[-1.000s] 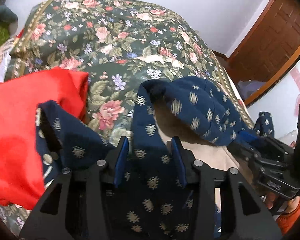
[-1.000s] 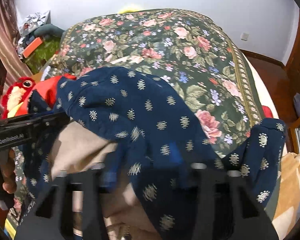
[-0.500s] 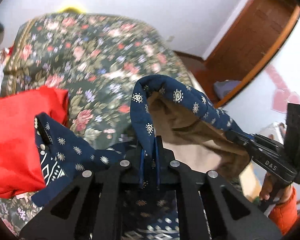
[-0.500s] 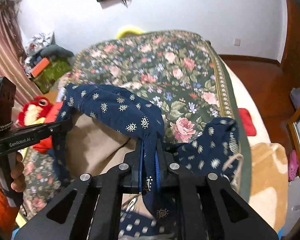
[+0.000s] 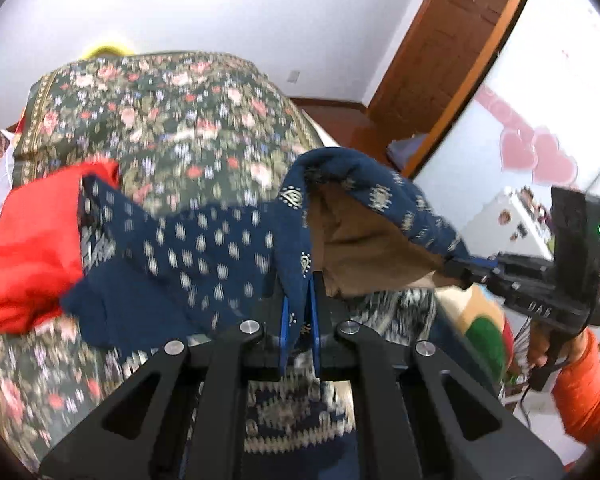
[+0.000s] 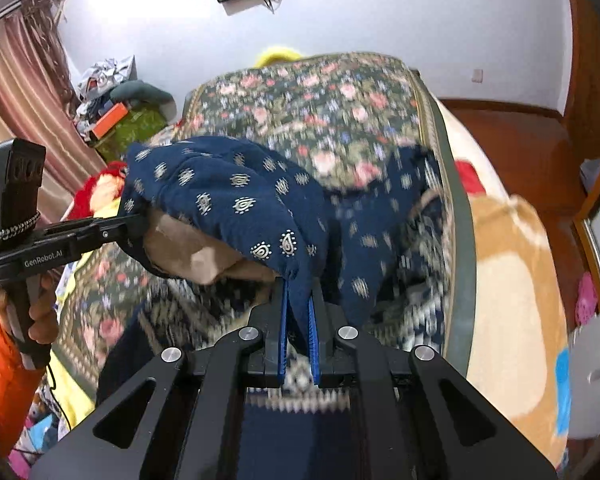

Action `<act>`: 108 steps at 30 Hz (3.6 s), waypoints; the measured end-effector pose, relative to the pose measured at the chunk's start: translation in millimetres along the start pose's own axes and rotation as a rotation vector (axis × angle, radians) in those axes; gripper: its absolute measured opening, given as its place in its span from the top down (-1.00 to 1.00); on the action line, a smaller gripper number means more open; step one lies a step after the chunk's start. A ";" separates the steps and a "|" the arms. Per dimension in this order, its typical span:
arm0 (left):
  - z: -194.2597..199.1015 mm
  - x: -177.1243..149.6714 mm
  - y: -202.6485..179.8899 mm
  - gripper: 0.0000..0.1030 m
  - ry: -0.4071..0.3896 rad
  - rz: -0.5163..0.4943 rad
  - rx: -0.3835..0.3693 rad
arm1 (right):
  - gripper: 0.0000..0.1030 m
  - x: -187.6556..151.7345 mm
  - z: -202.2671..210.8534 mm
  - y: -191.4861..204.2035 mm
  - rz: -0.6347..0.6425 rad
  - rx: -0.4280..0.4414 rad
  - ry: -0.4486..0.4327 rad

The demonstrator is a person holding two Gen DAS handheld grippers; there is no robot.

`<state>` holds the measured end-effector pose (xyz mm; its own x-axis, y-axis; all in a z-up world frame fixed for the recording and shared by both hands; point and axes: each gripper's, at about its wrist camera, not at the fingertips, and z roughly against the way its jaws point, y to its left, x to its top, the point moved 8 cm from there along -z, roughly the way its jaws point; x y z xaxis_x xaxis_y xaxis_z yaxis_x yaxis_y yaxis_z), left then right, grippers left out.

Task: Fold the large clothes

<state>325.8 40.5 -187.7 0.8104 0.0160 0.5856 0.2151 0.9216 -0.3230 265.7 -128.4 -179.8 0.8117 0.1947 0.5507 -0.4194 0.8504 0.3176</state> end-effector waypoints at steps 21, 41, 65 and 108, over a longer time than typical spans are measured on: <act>-15.9 -132.3 6.9 0.60 0.154 0.027 0.143 | 0.75 -89.0 -19.7 -24.5 -0.147 -0.023 0.126; 33.6 -52.0 -20.5 -0.07 -0.061 0.035 0.149 | -0.09 -37.1 4.5 3.5 -0.099 0.017 -0.002; -3.8 -97.3 2.4 -0.45 0.074 -0.001 0.211 | -0.29 -50.5 -36.7 -12.9 -0.127 0.020 0.146; -99.3 -40.4 223.9 -0.73 -0.024 0.663 0.036 | -0.47 39.9 -142.8 -145.0 -0.383 0.061 0.107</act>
<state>395.3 207.7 -357.5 0.7522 0.5925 0.2883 -0.3437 0.7260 -0.5956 416.9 -174.2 -314.1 0.9503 -0.0787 0.3013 -0.0987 0.8415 0.5311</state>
